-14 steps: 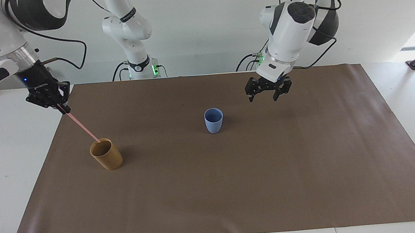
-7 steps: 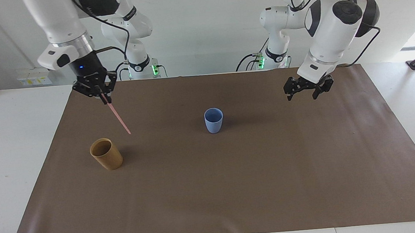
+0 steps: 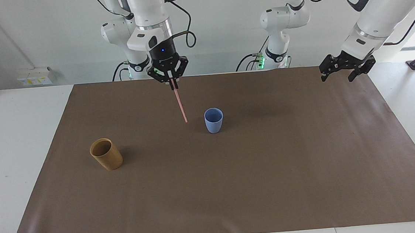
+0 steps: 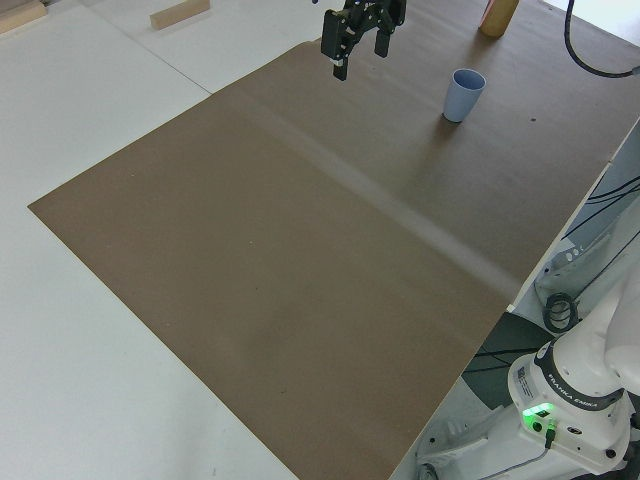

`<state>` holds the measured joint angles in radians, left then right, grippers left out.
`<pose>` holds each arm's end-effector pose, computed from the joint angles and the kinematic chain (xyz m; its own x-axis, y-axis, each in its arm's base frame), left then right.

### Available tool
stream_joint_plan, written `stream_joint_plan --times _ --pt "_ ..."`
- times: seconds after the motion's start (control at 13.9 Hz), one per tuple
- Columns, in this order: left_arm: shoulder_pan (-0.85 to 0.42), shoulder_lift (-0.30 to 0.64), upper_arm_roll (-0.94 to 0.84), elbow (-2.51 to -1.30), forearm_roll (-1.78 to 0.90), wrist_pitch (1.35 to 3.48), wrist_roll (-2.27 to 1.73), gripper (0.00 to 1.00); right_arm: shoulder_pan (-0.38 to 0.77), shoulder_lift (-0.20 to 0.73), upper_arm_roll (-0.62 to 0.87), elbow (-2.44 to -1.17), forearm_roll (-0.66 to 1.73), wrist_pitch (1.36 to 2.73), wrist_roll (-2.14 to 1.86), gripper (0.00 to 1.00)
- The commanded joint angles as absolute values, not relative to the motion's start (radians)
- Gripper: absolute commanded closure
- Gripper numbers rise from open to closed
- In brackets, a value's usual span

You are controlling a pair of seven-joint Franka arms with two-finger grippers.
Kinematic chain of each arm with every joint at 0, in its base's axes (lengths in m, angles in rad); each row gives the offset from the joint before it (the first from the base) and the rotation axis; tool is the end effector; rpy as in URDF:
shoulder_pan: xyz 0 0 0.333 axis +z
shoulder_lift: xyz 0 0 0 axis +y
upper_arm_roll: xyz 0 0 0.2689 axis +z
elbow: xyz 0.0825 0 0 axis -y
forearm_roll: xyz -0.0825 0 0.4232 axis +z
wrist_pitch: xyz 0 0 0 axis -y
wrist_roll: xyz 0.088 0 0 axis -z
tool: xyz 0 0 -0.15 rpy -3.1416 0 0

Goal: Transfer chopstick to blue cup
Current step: 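Lift the pink stick from the tube and carry it over the blue cup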

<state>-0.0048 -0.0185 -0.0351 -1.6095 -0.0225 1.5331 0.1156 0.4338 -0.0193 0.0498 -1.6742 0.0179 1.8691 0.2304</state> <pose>0.5809 -0.0268 0.5225 0.9863 -0.1556 -0.0550 -0.1542 -0.9876 0.0284 0.5512 0.2921 0.5222 0.9504 0.2357 0.2030 0.2532 -0.9652 -0.0650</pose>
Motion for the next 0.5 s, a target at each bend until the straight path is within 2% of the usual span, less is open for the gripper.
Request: stream_joint_plan --times 0.0,0.14,0.43 --pt "0.012 -0.017 -0.048 -1.513 -0.005 1.430 0.129 0.00 0.492 0.008 0.044 -1.686 0.003 1.916 0.307 1.00" --pt "0.012 -0.046 -0.048 -1.508 -0.009 1.423 0.126 0.00 0.517 0.011 0.046 -1.689 0.003 1.916 0.328 1.00" --pt "0.029 -0.081 -0.038 -1.598 -0.025 1.496 0.124 0.00 0.567 0.009 0.044 -1.747 0.003 1.919 0.333 1.00"
